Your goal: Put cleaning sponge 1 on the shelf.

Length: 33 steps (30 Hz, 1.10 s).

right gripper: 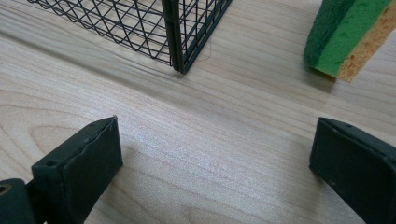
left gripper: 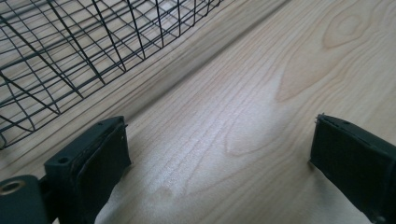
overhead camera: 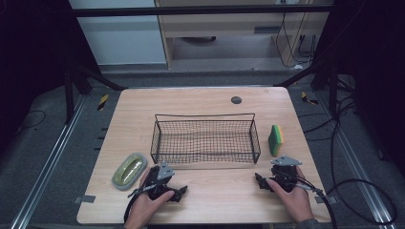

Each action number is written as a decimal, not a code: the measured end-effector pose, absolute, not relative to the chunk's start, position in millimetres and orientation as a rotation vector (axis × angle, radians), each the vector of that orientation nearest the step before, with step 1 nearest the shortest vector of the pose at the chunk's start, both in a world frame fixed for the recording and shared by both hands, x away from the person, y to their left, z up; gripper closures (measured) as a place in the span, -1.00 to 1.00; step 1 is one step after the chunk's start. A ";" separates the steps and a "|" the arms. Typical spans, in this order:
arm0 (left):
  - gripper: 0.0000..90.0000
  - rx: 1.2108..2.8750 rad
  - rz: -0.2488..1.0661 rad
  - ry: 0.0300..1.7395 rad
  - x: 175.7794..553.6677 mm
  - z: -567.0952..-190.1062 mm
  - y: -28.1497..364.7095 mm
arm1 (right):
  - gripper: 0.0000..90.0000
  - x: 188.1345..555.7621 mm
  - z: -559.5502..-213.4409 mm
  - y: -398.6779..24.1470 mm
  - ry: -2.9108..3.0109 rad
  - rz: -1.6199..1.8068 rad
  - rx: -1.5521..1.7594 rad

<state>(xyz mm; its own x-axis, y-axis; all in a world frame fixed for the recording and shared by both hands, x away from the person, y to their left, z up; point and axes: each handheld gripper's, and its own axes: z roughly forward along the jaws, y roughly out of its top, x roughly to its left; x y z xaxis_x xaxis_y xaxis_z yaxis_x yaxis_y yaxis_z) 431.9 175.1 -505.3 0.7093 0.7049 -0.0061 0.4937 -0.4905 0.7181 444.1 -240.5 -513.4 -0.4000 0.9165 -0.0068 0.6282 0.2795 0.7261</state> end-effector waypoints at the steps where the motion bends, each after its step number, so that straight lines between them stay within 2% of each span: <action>1: -0.93 2.184 0.370 0.901 430.1 -502.8 176.8 | -0.94 444.1 -513.3 -240.5 2.129 0.911 1.389; 9: -0.86 2.170 0.418 0.894 410.0 -479.2 191.7 | -0.94 444.1 -513.4 -240.5 2.129 0.910 1.389; 13: -0.84 2.202 0.467 0.891 404.8 -451.3 203.3 | -0.95 444.1 -513.4 -240.5 2.129 0.911 1.389; 14: -0.84 2.238 0.509 0.887 406.6 -436.1 210.6 | -0.95 444.6 -513.4 -240.8 2.132 0.912 1.385; 18: -0.84 2.259 0.513 0.939 415.5 -415.1 228.4 | -0.96 445.0 -513.3 -240.6 2.133 0.911 1.386; 27: -0.78 2.360 0.676 1.026 435.3 -383.6 268.6 | -0.95 445.5 -512.4 -240.0 2.137 0.899 1.394; 33: -0.62 2.408 0.568 1.166 454.2 -389.7 282.4 | -0.95 444.8 -512.4 -240.0 2.137 0.901 1.397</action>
